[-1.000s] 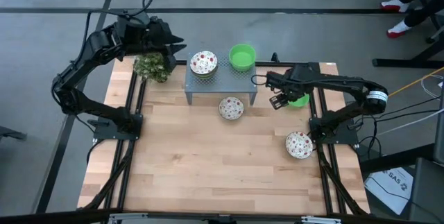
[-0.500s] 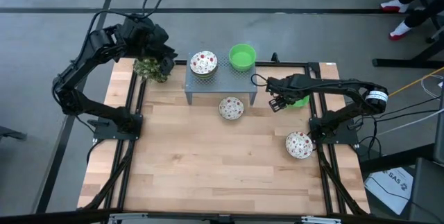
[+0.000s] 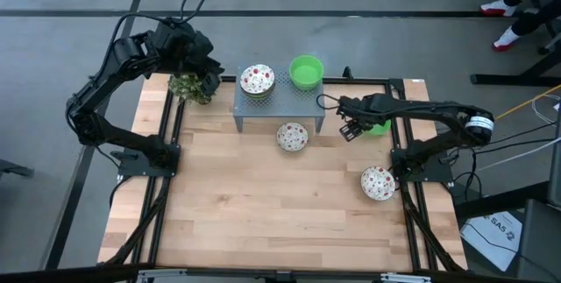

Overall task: Pick & Place Mini bowls
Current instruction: Stack the green bowl on the green bowl

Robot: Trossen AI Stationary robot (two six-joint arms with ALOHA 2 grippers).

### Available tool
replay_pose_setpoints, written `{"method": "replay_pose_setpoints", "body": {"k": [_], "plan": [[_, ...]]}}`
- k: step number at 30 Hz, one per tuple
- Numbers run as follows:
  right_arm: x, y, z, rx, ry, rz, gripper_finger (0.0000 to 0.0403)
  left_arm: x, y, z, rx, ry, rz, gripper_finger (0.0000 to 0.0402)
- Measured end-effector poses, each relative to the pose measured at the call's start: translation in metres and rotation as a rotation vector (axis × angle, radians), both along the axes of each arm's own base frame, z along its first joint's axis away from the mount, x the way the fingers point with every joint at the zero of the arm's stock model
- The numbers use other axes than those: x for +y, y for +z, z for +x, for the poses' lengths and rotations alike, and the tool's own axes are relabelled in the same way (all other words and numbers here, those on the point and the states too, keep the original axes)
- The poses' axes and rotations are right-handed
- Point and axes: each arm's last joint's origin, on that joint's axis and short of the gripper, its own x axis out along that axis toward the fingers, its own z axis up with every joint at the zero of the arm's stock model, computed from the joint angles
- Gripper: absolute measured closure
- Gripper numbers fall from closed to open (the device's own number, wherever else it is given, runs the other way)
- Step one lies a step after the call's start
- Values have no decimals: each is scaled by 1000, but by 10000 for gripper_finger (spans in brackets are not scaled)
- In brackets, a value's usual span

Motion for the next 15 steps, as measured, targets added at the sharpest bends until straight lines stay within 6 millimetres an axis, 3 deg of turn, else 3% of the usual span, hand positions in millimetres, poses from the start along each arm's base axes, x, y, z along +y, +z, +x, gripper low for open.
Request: {"method": "replay_pose_setpoints", "body": {"k": [8, 15], "plan": [[9, 34, -20, -231, -222, -79, 215, 0, 0, 0, 0, -1, 1, 304], [10, 36, -34, -194, -373, -99, 215, 0, 0, 0, 2, 3, 3, 304]]}}
